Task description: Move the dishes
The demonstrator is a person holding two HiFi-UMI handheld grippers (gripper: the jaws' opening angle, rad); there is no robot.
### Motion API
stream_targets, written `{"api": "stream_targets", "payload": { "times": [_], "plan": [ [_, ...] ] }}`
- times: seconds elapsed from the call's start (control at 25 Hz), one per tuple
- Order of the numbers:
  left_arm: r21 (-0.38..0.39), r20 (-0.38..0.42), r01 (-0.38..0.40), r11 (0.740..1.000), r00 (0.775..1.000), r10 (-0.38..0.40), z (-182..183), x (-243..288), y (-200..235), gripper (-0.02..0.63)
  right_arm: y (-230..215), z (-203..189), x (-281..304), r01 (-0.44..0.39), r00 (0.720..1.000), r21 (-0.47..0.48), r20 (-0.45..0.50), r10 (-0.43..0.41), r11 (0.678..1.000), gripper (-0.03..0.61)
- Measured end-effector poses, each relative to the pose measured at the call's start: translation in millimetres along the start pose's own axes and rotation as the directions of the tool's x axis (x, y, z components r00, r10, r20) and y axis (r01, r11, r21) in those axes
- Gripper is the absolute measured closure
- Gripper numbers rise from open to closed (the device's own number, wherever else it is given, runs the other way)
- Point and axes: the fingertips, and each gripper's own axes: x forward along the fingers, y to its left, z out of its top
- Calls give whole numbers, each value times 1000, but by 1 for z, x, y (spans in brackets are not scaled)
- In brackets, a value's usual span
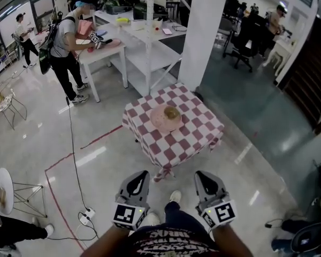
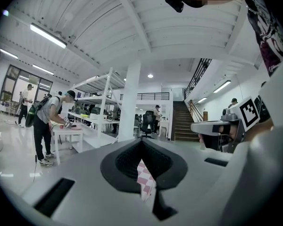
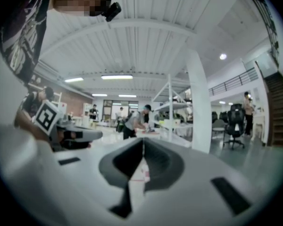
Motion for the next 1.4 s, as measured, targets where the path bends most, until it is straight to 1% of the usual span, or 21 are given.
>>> {"api": "stream_targets", "payload": {
  "times": [0.16,0.32,0.52,0.72,0.84,1.0,1.24,1.4],
  "plan": [
    [-5,-4,-29,1000,1000,29,5,6,13,586,-5,2,17,-11,1000,-1,13,11,1000,545],
    [-18,-27,-43,999,999,42,0,15,23,586,-9,-1,34,-30,1000,9,3,30,1000,545],
    [-23,-48,-35,999,998,34,-8,33,28,586,-17,-6,49,-38,999,17,-14,38,999,545],
    [3,-17,-14,1000,1000,14,0,50,33,586,-26,-4,60,-28,999,7,-15,29,1000,545],
    [-24,-26,-16,1000,1000,16,-1,57,35,586,-29,-4,65,-23,1000,0,-15,23,1000,543],
    [-35,-38,-8,999,999,7,-5,63,39,586,-31,-7,69,-15,1000,1,-23,15,1000,545],
    [-13,-33,3,1000,999,-3,-12,78,46,586,-39,-11,80,-12,999,11,-41,13,1000,545],
    [-29,-45,-3,1000,999,1,-7,91,45,586,-48,-10,87,-21,999,12,-38,21,1000,545]
  ]
}}
